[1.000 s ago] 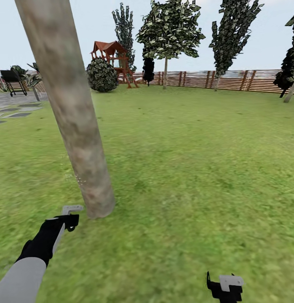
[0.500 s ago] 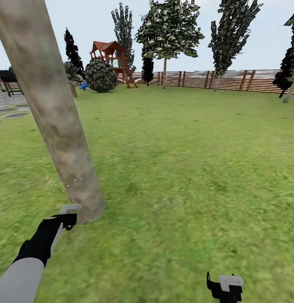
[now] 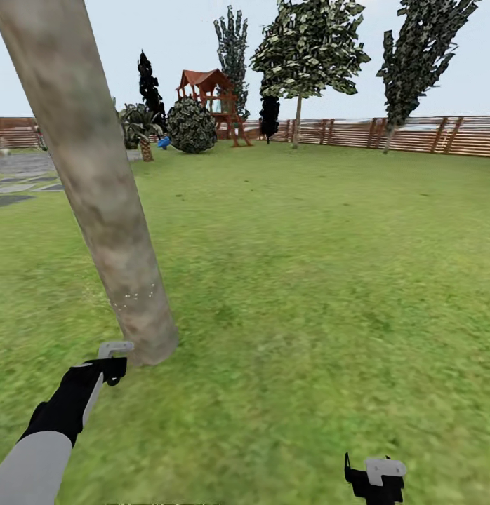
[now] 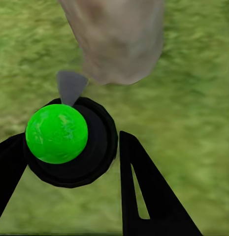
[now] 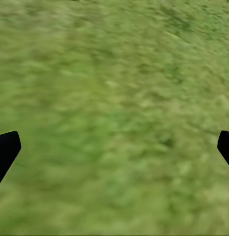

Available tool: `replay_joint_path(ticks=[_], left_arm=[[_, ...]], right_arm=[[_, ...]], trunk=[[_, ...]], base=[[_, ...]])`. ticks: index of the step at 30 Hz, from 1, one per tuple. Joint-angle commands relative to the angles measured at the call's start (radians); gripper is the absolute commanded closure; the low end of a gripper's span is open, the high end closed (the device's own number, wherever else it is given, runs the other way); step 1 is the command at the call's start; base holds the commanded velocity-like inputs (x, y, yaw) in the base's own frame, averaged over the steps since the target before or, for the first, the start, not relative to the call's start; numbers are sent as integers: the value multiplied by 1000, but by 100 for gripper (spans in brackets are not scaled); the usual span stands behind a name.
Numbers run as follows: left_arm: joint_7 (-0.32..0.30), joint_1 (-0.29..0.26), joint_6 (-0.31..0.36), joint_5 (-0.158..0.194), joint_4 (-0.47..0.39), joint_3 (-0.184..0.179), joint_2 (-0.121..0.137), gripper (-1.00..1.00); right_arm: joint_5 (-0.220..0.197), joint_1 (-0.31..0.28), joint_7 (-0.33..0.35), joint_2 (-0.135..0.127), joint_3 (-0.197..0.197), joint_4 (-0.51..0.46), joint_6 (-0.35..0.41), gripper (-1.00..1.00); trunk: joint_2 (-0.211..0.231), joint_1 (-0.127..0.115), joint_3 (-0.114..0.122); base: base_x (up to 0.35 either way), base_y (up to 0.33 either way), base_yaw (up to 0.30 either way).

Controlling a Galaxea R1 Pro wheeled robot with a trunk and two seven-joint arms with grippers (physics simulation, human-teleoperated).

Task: In the garden, pick up the pesticide atomizer on the floor and spray pesticide onto both trees until each tree trunk is fully covered.

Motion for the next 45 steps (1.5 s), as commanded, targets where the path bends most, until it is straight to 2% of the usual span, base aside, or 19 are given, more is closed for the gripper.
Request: replay_joint_path(ticks=[1, 5, 10, 24, 36, 39, 41, 42, 43, 44, 45], left_arm=[[0, 0, 1, 0, 0, 0, 0, 100], [0, 0, 1, 0, 1, 1, 4, 100], [69, 0, 0, 5, 5, 0, 3, 100], [73, 0, 1, 14, 4, 0, -10, 100], [75, -3, 1, 14, -1, 0, -8, 100], [74, -13, 2, 14, -2, -5, -14, 100], [73, -47, 13, 13, -2, -8, -29, 100], [73, -61, 24, 13, -1, -8, -28, 100], [69, -95, 78, 11, -1, -5, -18, 100], [69, -106, 93, 9, -1, -4, -9, 100], [66, -119, 112, 8, -1, -2, 36, 100]], right_arm=[[0, 0, 0, 0, 0, 0, 0, -100], [0, 0, 0, 0, 0, 0, 0, -100], [0, 0, 0, 0, 0, 0, 0, -100], [0, 0, -1, 0, 0, 0, 0, -100], [0, 0, 0, 0, 0, 0, 0, -100], [0, 0, 0, 0, 0, 0, 0, -100], [0, 0, 0, 0, 0, 0, 0, -100], [0, 0, 0, 0, 0, 0, 0, -100], [0, 0, 0, 0, 0, 0, 0, -100], [0, 0, -1, -1, 0, 0, 0, -100], [0, 0, -1, -2, 0, 0, -1, -100]], trunk=[[0, 0, 0], [0, 0, 0], [0, 0, 0], [0, 0, 0], [0, 0, 0], [0, 0, 0], [0, 0, 0], [0, 0, 0], [0, 0, 0], [0, 0, 0], [0, 0, 0]], base=[[50, -269, 160], [82, -269, 44], [94, -268, 3], [87, -269, 236], [75, -203, 277], [2, -5, 276], [0, 0, 142], [0, 0, 62], [0, 0, 20], [0, 0, 13], [0, 0, 4]])
